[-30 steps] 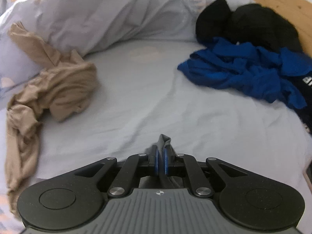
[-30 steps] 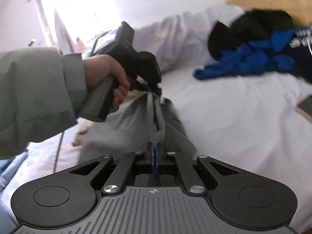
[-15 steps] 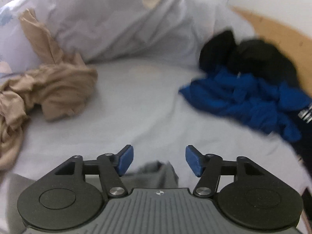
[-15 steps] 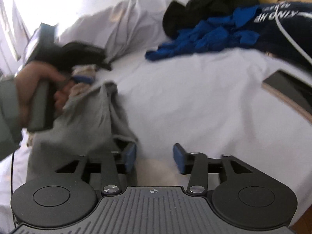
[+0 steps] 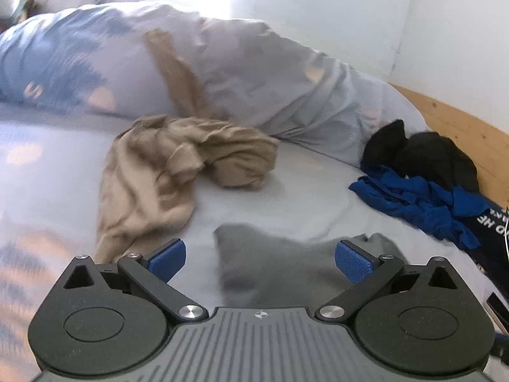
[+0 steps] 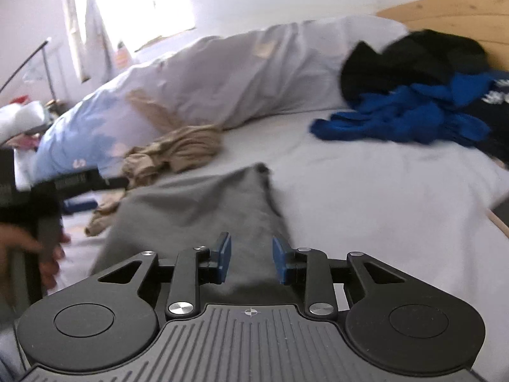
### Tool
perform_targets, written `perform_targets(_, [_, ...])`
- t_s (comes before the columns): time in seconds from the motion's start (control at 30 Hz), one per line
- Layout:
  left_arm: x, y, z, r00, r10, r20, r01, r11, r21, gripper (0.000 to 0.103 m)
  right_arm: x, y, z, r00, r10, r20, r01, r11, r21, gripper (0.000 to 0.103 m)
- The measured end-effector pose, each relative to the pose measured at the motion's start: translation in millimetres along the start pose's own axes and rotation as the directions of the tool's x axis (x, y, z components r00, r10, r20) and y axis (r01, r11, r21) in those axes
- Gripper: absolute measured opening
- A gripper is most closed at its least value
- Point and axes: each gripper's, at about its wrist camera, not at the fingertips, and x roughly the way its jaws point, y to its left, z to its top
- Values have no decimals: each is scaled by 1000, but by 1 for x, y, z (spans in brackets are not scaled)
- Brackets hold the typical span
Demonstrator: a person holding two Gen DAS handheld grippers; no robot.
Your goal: Fold clothes
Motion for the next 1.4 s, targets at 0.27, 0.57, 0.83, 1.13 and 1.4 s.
perform_targets(0.27, [27, 30, 13, 987, -129, -100, 119, 988, -96, 103, 67, 22, 72, 999, 31, -10, -32, 999, -34, 33])
perform_targets(0.57, [88, 49, 16, 924, -268, -273, 228, 959, -168, 40, 164, 25, 79, 982, 106, -158, -118, 990, -74, 33])
perform_targets(0.83, [85, 61, 2, 943, -269, -194, 227, 950, -213, 30, 190, 2, 62, 972, 109, -209, -125, 990, -65, 26])
perform_targets(1.13, [88, 67, -2, 942, -306, -137, 271, 935, -228, 39, 184, -42, 67, 975, -167, -146, 164, 986, -37, 31])
perform_targets(1.4, [83, 55, -2, 935, -332, -121, 311, 936, -164, 65, 145, -22, 87, 997, -17, 82, 10, 996, 87, 99])
